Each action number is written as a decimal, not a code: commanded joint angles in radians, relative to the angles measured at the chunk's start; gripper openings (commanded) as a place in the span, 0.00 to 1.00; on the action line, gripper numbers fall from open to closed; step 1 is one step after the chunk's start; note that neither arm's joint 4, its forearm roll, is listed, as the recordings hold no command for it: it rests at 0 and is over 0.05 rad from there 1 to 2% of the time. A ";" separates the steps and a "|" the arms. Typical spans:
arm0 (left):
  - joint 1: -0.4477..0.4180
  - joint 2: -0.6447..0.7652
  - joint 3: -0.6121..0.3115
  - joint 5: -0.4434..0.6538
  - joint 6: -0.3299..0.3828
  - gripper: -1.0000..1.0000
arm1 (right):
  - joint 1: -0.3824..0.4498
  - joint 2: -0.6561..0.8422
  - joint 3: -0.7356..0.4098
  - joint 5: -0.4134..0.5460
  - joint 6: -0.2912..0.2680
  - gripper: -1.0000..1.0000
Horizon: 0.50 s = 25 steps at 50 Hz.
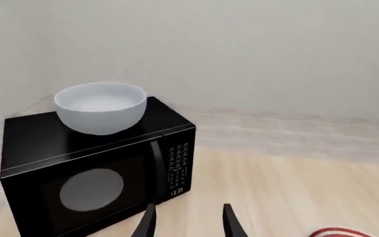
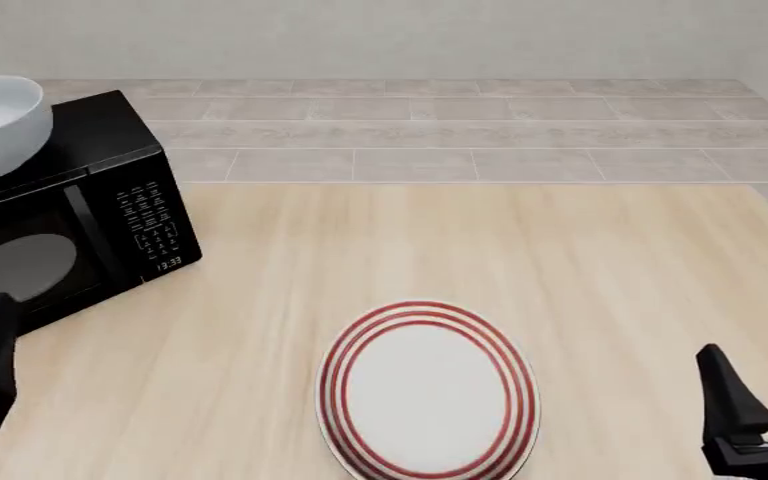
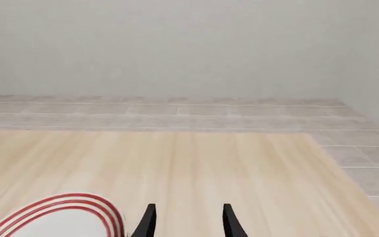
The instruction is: Pick up the white bowl and put it on the plate.
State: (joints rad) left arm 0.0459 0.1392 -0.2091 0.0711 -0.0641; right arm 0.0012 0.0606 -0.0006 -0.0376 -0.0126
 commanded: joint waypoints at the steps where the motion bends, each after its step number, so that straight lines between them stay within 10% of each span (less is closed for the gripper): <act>1: 0.129 0.117 -0.203 0.062 0.036 1.00 | 0.010 0.041 0.001 -0.026 0.009 1.00; 25: 0.138 0.366 -0.702 0.285 -0.070 1.00 | 0.009 0.199 0.000 -0.165 0.018 1.00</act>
State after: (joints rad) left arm 0.1489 0.3924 -0.7180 0.2705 -0.0993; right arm 0.0106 0.1959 -0.0003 -0.1450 0.0030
